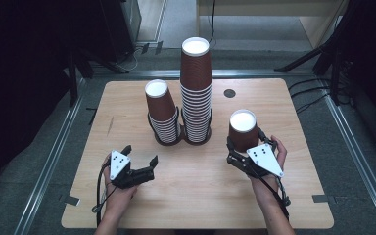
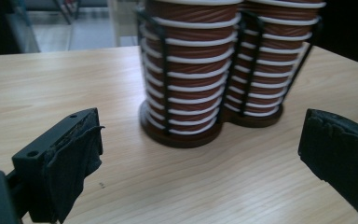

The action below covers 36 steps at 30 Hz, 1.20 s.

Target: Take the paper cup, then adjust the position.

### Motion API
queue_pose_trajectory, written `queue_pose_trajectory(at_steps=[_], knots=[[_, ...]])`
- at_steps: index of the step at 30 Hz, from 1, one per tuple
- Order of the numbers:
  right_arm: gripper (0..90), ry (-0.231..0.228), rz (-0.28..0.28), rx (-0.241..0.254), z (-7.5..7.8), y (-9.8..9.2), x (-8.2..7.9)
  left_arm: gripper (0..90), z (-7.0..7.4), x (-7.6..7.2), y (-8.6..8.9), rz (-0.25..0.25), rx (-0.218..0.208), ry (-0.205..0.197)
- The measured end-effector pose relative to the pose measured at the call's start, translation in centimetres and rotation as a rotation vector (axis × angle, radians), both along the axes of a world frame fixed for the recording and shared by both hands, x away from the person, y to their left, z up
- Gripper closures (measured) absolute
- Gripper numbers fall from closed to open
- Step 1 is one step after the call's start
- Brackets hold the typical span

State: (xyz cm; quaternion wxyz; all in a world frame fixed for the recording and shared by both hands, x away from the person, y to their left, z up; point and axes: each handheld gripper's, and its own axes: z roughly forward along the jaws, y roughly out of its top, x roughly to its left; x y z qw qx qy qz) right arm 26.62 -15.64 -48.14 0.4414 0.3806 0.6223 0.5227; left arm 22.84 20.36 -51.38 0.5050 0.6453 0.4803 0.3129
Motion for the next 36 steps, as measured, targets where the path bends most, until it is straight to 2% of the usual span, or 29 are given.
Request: queue_pose_trajectory(at_steps=[10, 16, 27, 30, 31, 36], knots=[[11.3, 0.016, 0.029, -0.055, -1.4, 1.7, -0.4, 0.0, 1.6, -1.1, -1.8, -0.079, -0.061, -0.007], [11.2, 0.047, 0.060, -0.103, -2.5, 3.1, -0.6, 0.0, 1.9, -1.4, -2.5, -0.117, -0.066, -0.014], [11.1, 0.057, 0.139, -0.157, -3.8, 5.3, -1.4, 0.0, 2.4, -1.9, -4.1, -0.207, -0.064, -0.003], [11.0, 0.053, 0.166, -0.178, -4.1, 5.8, -1.7, 0.0, 2.7, -2.0, -4.3, -0.226, -0.071, -0.004], [11.0, 0.045, 0.197, -0.176, -4.1, 5.9, -1.9, 0.0, 2.7, -2.0, -4.4, -0.232, -0.073, -0.003], [11.0, 0.035, 0.226, -0.201, -4.3, 6.5, -2.3, 0.0, 2.8, -2.0, -4.7, -0.257, -0.068, 0.005]])
